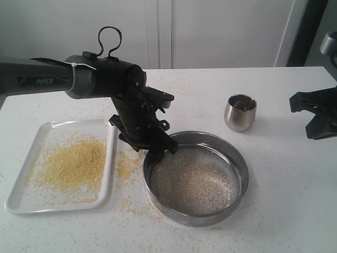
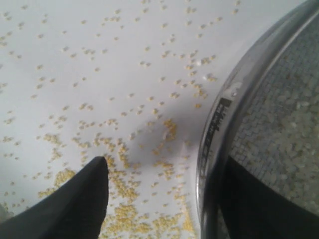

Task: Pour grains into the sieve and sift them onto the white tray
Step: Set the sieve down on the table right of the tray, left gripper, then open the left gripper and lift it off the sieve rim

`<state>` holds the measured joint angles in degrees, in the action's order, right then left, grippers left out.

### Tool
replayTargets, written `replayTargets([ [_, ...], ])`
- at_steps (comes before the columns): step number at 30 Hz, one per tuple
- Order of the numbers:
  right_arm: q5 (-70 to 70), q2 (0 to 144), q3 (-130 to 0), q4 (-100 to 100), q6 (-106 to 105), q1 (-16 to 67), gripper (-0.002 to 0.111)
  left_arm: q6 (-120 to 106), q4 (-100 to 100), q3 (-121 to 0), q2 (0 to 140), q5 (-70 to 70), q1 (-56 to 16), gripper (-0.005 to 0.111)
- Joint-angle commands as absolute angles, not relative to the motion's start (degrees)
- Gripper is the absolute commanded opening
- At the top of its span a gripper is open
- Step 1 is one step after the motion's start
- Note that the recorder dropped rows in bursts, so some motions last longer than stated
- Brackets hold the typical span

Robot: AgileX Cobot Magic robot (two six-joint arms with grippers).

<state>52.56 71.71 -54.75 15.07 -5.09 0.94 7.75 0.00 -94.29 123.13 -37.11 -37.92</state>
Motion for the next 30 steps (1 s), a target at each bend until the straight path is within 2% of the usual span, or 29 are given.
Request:
replayTargets([
  [1, 52.17, 71.40, -54.76, 14.95, -5.35, 0.63, 0.000, 7.54, -0.32, -94.13, 123.31, -38.17, -37.98, 0.066],
  [11, 52.17, 71.40, -54.76, 14.95, -5.35, 0.63, 0.000, 7.54, 0.33, -94.44, 123.31, -38.52, -37.98, 0.066],
  [30, 52.17, 71.40, -54.76, 14.95, -5.35, 0.63, 0.000, 6.21, 0.00, -102.55, 123.31, -48.04, -37.98, 0.066],
])
